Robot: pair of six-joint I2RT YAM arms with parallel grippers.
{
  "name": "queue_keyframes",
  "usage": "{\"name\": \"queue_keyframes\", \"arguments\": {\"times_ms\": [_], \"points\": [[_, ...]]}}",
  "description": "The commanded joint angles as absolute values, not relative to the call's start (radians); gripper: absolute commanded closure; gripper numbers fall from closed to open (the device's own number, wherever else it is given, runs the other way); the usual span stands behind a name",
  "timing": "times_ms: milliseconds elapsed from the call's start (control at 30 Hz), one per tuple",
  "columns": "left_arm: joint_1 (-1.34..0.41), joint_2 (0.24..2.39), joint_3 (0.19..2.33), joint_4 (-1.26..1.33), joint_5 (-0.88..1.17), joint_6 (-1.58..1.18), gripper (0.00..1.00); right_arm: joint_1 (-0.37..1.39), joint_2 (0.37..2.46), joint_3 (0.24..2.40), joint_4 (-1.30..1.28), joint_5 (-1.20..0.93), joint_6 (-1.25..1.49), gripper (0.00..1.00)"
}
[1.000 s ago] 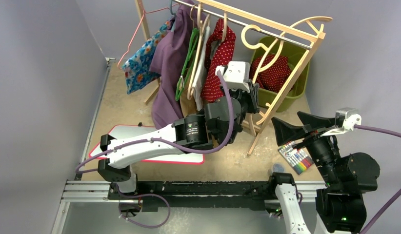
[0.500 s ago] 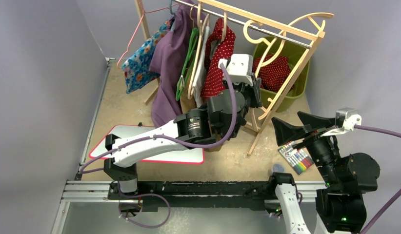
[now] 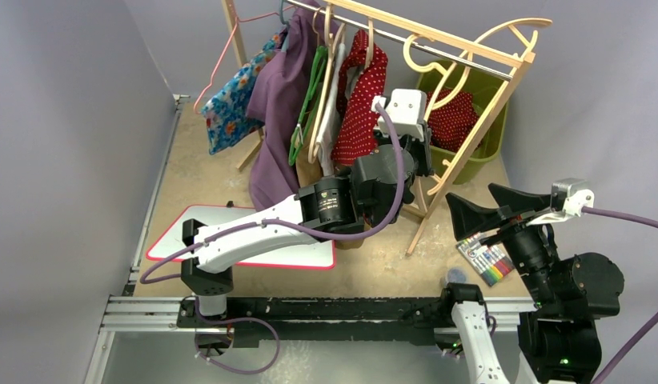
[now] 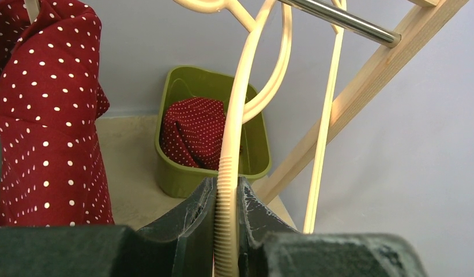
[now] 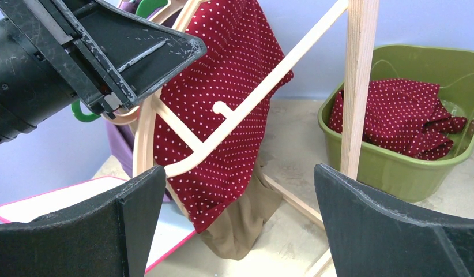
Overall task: Remove the skirt from the hanger
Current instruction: Place the hanger at the clothesline, then adjust the hanger on the clothesline.
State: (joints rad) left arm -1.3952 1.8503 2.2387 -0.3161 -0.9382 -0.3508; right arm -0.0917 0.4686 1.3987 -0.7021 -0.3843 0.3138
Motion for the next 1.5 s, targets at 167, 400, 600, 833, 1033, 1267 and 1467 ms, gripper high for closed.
{"name": "queue_keyframes", "arguments": {"times_ms": [167, 400, 600, 833, 1033, 1267, 1467], "points": [[-1.408, 1.796, 2.183, -0.294, -0.860, -0.331, 0.80, -0.090, 0.461, 1.408, -0.661, -0.377, 0.313, 0.01], [-1.407, 1.759, 2.145, -0.292, -0.856, -0.332, 0.70, -0.090, 0.465, 1.411, -0.661, -0.380, 0.315, 0.01], [-1.407, 1.711, 2.093, -0.296, -0.843, -0.333, 0.63, -0.089, 0.469, 1.418, -0.661, -0.380, 0.314, 0.01], [-1.406, 1.707, 2.083, -0.300, -0.804, -0.327, 0.45, -0.090, 0.477, 1.425, -0.661, -0.385, 0.315, 0.01], [-1.316, 1.717, 2.083, -0.304, -0.637, -0.402, 0.19, -0.089, 0.483, 1.493, -0.686, -0.350, 0.305, 0.01], [-1.263, 1.743, 2.114, -0.236, -0.444, -0.372, 0.01, -0.090, 0.462, 1.511, -0.695, -0.330, 0.314, 0.01], [-1.254, 1.797, 2.180, -0.211, -0.363, -0.332, 0.00, -0.090, 0.446, 1.509, -0.689, -0.330, 0.327, 0.01]]}}
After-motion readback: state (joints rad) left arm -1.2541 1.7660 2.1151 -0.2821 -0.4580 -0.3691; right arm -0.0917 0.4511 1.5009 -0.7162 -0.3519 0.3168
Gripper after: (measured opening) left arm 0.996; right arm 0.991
